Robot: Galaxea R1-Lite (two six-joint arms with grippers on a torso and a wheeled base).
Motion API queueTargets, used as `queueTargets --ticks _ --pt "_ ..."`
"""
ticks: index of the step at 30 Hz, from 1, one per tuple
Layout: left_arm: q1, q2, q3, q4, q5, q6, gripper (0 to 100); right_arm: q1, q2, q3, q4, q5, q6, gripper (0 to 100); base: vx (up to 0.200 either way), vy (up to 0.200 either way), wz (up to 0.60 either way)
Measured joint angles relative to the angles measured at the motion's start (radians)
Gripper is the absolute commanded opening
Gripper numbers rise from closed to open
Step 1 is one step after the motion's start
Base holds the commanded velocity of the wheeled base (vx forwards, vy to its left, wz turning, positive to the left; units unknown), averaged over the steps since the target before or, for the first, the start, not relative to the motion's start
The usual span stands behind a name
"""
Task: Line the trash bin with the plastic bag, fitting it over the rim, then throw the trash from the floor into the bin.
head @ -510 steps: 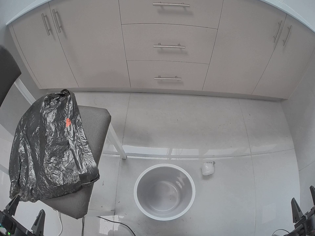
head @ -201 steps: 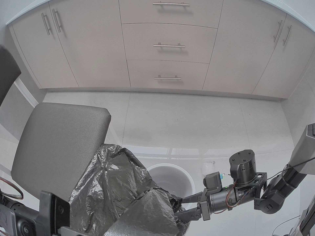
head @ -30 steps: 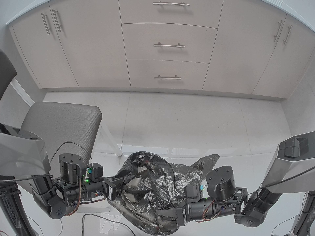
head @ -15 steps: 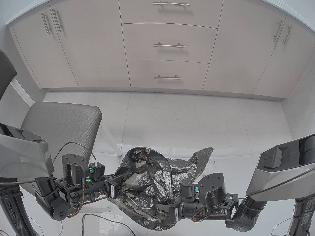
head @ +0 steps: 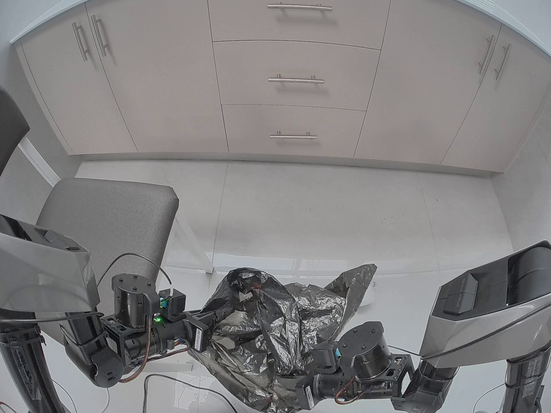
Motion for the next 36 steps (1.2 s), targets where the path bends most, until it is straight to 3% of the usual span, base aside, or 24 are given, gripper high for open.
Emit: queueTargets --ticks 5,13,21,34,35,36 --pt "0.0 0.003 0.002 0.0 -0.001 0.0 0 0.014 0.006 0.03 0.001 -0.01 -0.038 0 0.0 0.0 0.0" --pt "0.0 0.011 0.001 0.0 -0.001 0.001 0 0.019 0.032 0.068 -0.007 -0.118 -0.111 0 0.0 0.0 0.0" --pt "-0.01 0.031 -0.001 -0.001 -0.004 -0.001 0 0.042 0.065 0.087 -0.01 -0.183 -0.12 0 0.0 0.0 0.0" --pt "-0.024 0.043 0.003 -0.001 -0.003 -0.004 0 0.05 0.094 0.085 -0.011 -0.194 -0.145 0 0.0 0.0 0.0" --pt "-0.025 0.043 0.003 -0.001 -0.003 -0.004 0 0.051 0.096 0.085 -0.011 -0.197 -0.148 100 0.0 0.0 0.0" --pt "-0.025 0.044 0.003 -0.001 -0.004 -0.004 0 0.051 0.097 0.085 -0.011 -0.201 -0.15 100 0.0 0.0 0.0"
